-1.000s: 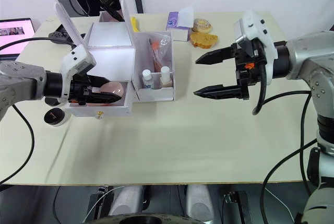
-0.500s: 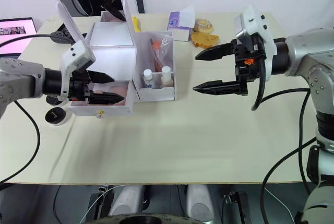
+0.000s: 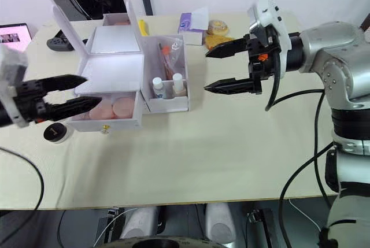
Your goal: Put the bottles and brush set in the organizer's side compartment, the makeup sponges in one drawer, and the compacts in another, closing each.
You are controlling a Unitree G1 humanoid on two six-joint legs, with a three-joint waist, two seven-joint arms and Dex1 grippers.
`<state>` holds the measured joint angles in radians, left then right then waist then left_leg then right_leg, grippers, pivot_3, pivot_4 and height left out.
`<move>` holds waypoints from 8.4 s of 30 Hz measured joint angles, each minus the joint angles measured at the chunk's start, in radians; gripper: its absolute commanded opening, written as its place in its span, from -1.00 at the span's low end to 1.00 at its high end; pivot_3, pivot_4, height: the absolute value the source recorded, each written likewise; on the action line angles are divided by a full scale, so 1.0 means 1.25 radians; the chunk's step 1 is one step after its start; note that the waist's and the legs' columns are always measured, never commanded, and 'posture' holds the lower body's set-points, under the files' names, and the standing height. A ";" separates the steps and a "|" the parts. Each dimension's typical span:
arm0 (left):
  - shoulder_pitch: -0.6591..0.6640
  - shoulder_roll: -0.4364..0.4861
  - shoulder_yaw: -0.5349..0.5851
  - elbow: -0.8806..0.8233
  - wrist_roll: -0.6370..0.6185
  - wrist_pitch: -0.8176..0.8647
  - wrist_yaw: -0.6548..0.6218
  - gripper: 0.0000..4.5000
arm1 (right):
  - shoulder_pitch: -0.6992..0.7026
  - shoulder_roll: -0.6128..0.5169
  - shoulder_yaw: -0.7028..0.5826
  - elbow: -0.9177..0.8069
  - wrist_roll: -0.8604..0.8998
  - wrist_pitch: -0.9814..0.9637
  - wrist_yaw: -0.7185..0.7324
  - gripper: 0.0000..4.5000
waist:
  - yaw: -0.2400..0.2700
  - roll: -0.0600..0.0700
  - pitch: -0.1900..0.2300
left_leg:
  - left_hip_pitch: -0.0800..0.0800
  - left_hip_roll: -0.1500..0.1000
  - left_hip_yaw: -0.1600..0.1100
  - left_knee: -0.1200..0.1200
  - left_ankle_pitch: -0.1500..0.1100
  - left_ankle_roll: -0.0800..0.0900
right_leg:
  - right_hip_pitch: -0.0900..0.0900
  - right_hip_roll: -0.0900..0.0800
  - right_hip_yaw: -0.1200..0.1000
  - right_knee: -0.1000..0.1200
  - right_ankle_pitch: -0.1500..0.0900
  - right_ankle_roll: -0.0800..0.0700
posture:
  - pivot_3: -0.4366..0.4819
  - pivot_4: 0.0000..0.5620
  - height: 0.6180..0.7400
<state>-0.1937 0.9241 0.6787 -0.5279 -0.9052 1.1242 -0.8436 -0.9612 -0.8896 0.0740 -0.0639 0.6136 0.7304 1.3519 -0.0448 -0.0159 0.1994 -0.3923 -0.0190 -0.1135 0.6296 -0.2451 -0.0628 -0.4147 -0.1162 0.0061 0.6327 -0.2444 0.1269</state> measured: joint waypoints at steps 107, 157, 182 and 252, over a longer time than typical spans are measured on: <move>0.274 -0.173 -0.048 0.393 0.267 -0.759 0.014 0.97 | 0.612 0.113 -0.331 0.117 -0.094 -0.326 -0.316 1.00 | 0.023 -0.001 -0.001 | 0.001 0.000 0.002 0.001 0.000 0.000 | 0.004 0.000 0.001 -0.003 0.000 -0.003 | -0.05 -0.47 1.00; 0.180 -0.671 -0.462 0.299 0.596 -0.845 0.493 0.87 | 0.448 0.211 -0.091 -0.451 0.128 0.156 -0.670 1.00 | 0.030 -0.002 -0.003 | 0.001 -0.001 0.000 0.002 0.000 0.000 | 0.005 0.000 0.001 -0.004 0.001 -0.001 | -0.05 -0.47 1.00; 0.120 -0.700 -0.470 0.376 0.592 -0.920 0.515 -0.87 | 0.509 0.193 -0.088 -0.483 0.121 0.125 -0.651 1.00 | 0.044 -0.002 -0.003 | 0.001 -0.001 0.000 0.001 0.000 0.000 | 0.005 0.000 0.001 -0.006 0.002 0.000 | -0.05 -0.47 1.00; 0.669 -0.451 -0.260 0.077 0.347 -0.943 0.219 0.99 | 0.561 0.045 -0.161 -0.202 -0.039 -0.159 -0.372 1.00 | 0.027 -0.001 -0.003 | 0.000 0.000 0.003 0.002 -0.005 0.008 | 0.006 0.000 0.000 -0.015 0.000 -0.003 | -0.05 -0.47 1.00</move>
<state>0.6430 0.3604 0.3533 -0.4320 -0.4714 -0.0544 -0.5692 -0.2600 -0.8336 -0.1275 -0.3162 0.5645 0.5312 0.8870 -0.0107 -0.0177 0.1959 -0.3928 -0.0189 -0.1101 0.6321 -0.2511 -0.0526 -0.4077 -0.1168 0.0056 0.6144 -0.2438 0.1238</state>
